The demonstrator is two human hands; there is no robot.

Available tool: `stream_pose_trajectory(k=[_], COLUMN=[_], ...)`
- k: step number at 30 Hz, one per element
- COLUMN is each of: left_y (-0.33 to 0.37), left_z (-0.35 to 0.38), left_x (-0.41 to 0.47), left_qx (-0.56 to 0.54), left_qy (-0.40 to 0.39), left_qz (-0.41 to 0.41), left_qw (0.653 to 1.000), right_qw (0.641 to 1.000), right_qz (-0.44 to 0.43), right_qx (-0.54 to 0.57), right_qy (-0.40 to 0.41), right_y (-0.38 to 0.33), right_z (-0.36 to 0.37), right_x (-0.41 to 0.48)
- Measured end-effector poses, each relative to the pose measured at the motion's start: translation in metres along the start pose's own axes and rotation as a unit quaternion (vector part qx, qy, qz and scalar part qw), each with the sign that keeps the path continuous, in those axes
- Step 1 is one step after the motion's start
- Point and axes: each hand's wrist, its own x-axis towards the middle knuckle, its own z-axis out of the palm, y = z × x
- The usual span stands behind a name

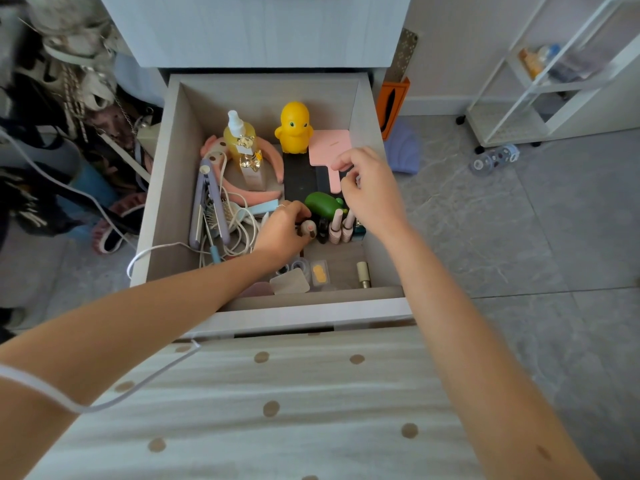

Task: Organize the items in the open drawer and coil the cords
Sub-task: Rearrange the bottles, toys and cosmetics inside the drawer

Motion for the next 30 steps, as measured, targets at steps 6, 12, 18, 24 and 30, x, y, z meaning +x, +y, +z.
stream_pose_trajectory(k=[6,12,18,24,30], left_y=[0.012,0.014,0.012,0.016,0.014], left_z=[0.009,0.009,0.011,0.01,0.01], left_x=[-0.002,0.001,0.003,0.003,0.003], left_qx=[0.009,0.006,-0.024,-0.027,-0.004], left_qy=[0.002,0.006,0.004,0.005,0.004], left_qz=[-0.07,-0.051,-0.051,-0.059,-0.049], left_qw=[0.998,0.999,0.998,0.998,0.999], right_qw=[1.0,1.0,1.0,1.0,1.0], right_qz=[-0.004,-0.013,-0.015,-0.007,-0.005], right_qx=[0.004,-0.001,0.001,-0.001,-0.002], right_qy=[0.0,-0.004,0.021,0.03,0.028], right_y=[-0.001,0.0,-0.002,-0.003,-0.004], right_z=[0.0,0.0,-0.002,-0.004,-0.005], right_x=[0.0,0.001,0.002,0.003,0.002])
